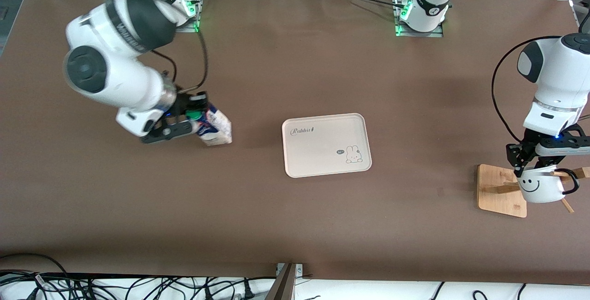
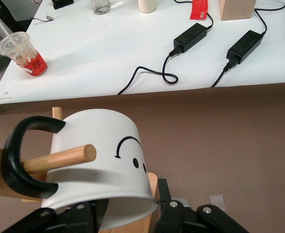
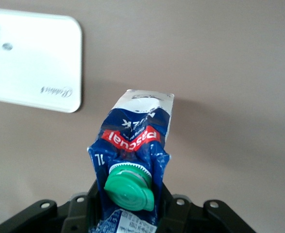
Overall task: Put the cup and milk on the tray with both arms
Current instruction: 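Carry the carton with the right gripper toward the white tray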
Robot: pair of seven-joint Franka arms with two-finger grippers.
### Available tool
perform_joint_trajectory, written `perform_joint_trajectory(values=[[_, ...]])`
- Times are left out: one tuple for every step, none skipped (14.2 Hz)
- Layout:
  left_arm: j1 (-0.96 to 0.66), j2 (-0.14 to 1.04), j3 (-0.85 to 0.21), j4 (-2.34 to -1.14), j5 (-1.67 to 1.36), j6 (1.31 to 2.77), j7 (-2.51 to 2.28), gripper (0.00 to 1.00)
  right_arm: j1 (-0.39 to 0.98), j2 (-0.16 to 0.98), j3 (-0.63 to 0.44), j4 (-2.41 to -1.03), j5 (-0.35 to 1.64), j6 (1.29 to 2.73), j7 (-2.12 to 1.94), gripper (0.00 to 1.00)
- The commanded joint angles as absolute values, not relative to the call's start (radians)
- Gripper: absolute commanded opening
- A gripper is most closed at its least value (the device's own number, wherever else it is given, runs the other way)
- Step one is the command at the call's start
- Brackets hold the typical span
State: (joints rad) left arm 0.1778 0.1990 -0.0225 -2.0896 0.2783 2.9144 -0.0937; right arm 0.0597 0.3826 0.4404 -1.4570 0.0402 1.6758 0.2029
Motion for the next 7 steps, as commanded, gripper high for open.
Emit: perform_joint_trajectory(values=[[0.186,0.202,-0.02,-2.085,0.311,2.928,-0.092,0.45,0.152,0.399,0.446,-1.43,0.02,1.695,0.204,0.44],[0.186,0.202,-0.02,-2.086,0.31,2.928,-0.092,0.36,0.191,0.405,0.446,-1.418,0.023,1.718,0.215,0.44],[0.186,0.202,-0.02,-2.086,0.31,2.928,-0.092,0.29,0.222,0.419,0.445,-1.407,0.026,1.759,0.23,0.44],[0.186,0.204,-0.021,-2.086,0.311,2.928,-0.092,0.25,0.242,0.426,0.446,-1.405,0.028,1.796,0.291,0.44],[0.186,0.203,-0.02,-2.083,0.31,2.928,-0.092,0.21,0.256,0.443,0.445,-1.405,0.028,1.83,0.351,0.44],[0.184,0.202,-0.02,-2.083,0.31,2.928,-0.092,0.19,0.27,0.463,0.445,-1.405,0.026,1.863,0.377,0.44],[0.184,0.202,-0.021,-2.082,0.31,2.928,-0.092,0.16,0.279,0.485,0.445,-1.405,0.025,1.908,0.38,0.44]])
